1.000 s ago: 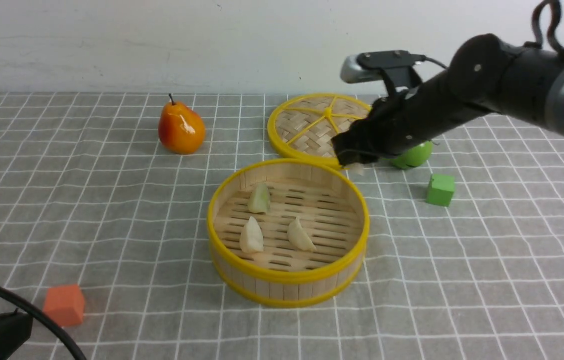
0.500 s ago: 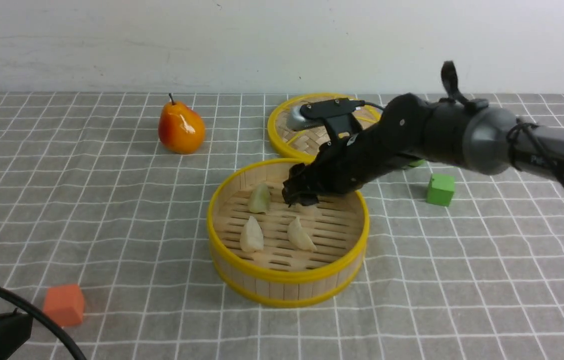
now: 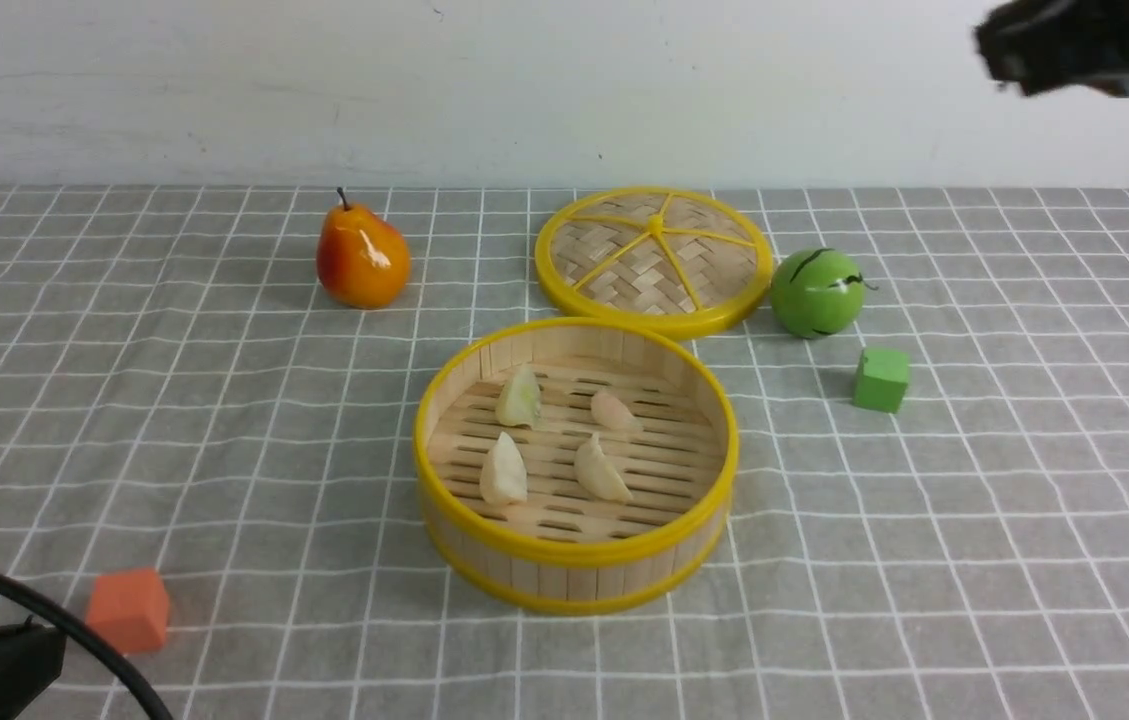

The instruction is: Put the dumplings into the steamer on the table with the grey tablecloth.

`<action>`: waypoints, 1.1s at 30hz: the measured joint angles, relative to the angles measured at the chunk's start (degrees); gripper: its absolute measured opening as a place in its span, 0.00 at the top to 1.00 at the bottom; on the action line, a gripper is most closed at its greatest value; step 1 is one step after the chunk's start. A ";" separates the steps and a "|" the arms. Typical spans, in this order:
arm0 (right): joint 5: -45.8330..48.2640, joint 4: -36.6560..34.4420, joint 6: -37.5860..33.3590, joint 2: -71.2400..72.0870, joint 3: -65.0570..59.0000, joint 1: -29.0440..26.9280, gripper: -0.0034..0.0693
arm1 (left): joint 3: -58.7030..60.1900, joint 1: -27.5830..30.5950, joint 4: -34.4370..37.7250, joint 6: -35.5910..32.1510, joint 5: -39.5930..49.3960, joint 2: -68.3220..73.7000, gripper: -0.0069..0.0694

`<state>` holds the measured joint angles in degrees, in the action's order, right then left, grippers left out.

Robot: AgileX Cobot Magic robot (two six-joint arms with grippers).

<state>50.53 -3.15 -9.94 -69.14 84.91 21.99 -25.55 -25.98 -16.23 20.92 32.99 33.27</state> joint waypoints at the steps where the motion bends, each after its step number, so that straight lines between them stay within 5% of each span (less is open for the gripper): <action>1: -1.81 1.19 -0.01 5.64 -4.34 0.00 0.98 | 0.00 0.00 0.00 0.00 0.00 0.00 0.86; 4: -9.80 2.36 -0.01 15.92 -15.89 0.00 0.98 | 0.00 0.00 0.00 0.00 0.00 0.00 0.86; 17: -74.29 -0.05 1.08 64.25 -82.90 0.00 0.97 | 0.06 0.00 0.00 0.00 0.00 0.00 0.83; 28: -65.13 -14.28 -6.69 65.65 -86.40 -0.88 0.97 | 0.25 0.00 -0.35 0.00 0.66 0.04 0.81; 33: -52.32 -17.71 -13.13 69.35 -86.45 -10.73 0.97 | 0.24 0.00 -0.47 0.00 1.72 0.10 0.81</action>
<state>-1.79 -20.85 -23.06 0.22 -1.54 11.26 -25.31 -25.98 -16.69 20.92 34.71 33.38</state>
